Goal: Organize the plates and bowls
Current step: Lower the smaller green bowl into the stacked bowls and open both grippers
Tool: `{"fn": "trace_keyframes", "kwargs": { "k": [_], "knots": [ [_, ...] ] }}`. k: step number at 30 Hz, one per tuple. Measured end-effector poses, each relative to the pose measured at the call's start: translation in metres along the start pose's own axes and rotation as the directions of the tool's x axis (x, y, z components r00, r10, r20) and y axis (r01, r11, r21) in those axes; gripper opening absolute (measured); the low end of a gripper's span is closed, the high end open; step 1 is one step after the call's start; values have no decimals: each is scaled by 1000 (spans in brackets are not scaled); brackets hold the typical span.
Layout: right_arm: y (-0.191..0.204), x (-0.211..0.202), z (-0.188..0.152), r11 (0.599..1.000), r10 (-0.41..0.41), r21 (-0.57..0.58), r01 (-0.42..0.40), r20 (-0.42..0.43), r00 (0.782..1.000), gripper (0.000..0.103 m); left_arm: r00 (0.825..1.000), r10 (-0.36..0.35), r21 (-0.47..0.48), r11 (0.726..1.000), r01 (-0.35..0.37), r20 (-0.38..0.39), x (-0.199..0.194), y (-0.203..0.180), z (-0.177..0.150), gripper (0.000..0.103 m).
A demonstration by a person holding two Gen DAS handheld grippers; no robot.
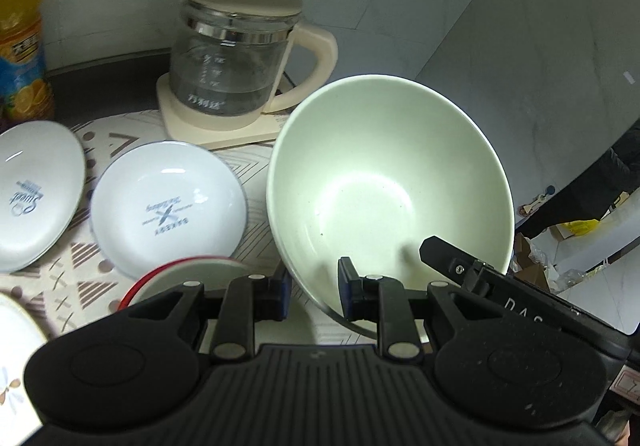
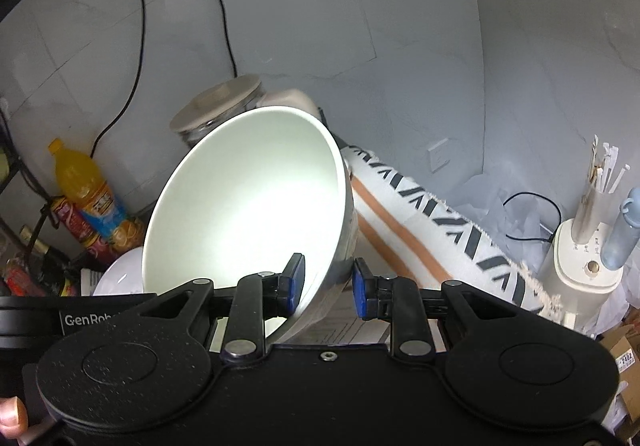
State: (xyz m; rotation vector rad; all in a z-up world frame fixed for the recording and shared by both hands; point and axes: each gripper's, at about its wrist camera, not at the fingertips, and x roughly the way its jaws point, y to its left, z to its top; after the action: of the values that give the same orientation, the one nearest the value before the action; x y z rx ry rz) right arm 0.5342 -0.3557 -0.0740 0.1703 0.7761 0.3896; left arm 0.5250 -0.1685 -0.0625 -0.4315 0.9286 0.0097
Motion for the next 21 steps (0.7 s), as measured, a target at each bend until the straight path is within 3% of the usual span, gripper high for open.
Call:
{"fn": "trace_keyframes", "kwargs": {
  "k": [21],
  "knots": [
    [64, -3, -69, 995, 6, -98, -15, -90, 996, 25, 997, 55, -81, 995, -59, -57, -28, 72, -61, 22]
  ]
}}
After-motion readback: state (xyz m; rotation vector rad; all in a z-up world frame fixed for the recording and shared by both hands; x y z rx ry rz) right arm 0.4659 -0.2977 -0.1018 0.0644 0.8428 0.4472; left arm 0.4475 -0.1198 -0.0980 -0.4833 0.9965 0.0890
